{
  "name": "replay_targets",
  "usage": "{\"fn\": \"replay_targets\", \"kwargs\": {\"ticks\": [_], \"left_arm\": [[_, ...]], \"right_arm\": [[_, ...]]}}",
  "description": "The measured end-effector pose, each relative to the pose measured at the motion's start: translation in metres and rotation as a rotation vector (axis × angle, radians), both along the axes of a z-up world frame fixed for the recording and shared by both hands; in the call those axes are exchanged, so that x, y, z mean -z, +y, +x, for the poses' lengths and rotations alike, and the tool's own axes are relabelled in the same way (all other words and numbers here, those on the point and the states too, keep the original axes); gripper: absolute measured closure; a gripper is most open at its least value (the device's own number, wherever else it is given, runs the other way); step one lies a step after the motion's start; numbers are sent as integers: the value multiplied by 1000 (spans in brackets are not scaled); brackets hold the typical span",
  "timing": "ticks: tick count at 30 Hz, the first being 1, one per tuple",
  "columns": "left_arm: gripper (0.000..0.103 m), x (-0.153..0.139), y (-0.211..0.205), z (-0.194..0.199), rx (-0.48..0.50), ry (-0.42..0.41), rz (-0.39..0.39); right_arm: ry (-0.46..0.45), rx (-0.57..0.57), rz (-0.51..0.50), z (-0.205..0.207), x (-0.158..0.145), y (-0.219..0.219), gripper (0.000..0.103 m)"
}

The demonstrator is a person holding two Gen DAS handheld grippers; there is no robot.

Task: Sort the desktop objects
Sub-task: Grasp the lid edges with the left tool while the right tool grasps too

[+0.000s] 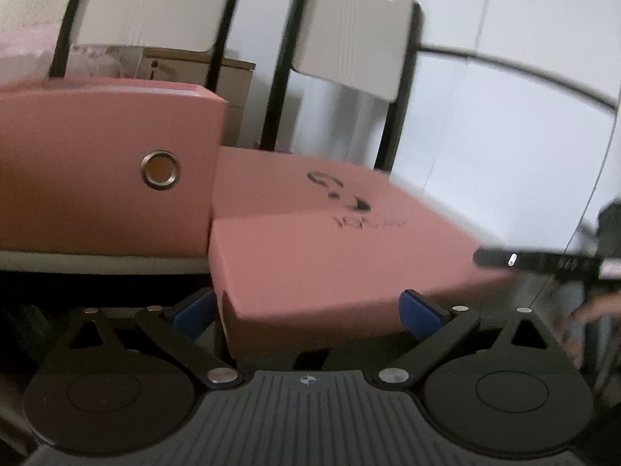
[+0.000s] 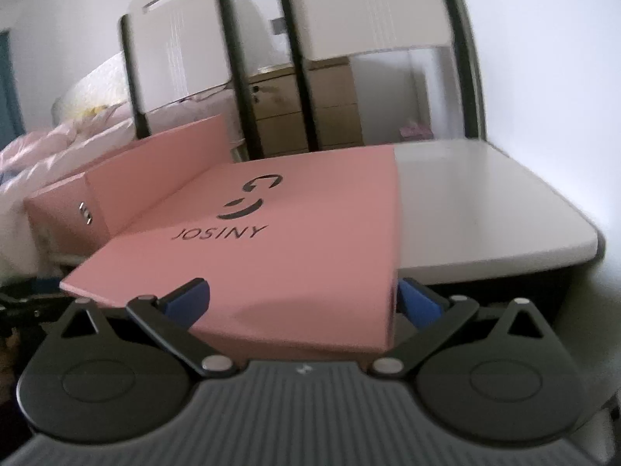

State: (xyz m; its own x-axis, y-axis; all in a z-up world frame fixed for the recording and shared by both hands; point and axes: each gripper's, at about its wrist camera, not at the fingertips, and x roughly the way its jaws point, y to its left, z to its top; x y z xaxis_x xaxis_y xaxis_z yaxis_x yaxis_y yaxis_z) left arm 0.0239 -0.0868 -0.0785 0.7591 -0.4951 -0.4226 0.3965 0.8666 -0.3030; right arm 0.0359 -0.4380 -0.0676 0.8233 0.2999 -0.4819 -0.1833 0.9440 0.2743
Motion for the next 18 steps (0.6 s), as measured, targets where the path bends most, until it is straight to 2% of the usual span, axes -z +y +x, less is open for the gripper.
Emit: {"fn": "replay_targets", "kwargs": {"ticks": [3, 7, 14, 18], "left_arm": [[3, 3, 17, 16, -5, 59, -106], [3, 13, 26, 35, -18, 149, -177], [3, 29, 26, 61, 14, 249, -308], [3, 34, 25, 74, 21, 294, -363]], "right_arm": [[64, 53, 144, 11, 8, -16, 0], [138, 110, 318, 22, 25, -35, 0], [232, 143, 516, 36, 48, -48, 0], [237, 130, 578, 40, 54, -49, 1]]}}
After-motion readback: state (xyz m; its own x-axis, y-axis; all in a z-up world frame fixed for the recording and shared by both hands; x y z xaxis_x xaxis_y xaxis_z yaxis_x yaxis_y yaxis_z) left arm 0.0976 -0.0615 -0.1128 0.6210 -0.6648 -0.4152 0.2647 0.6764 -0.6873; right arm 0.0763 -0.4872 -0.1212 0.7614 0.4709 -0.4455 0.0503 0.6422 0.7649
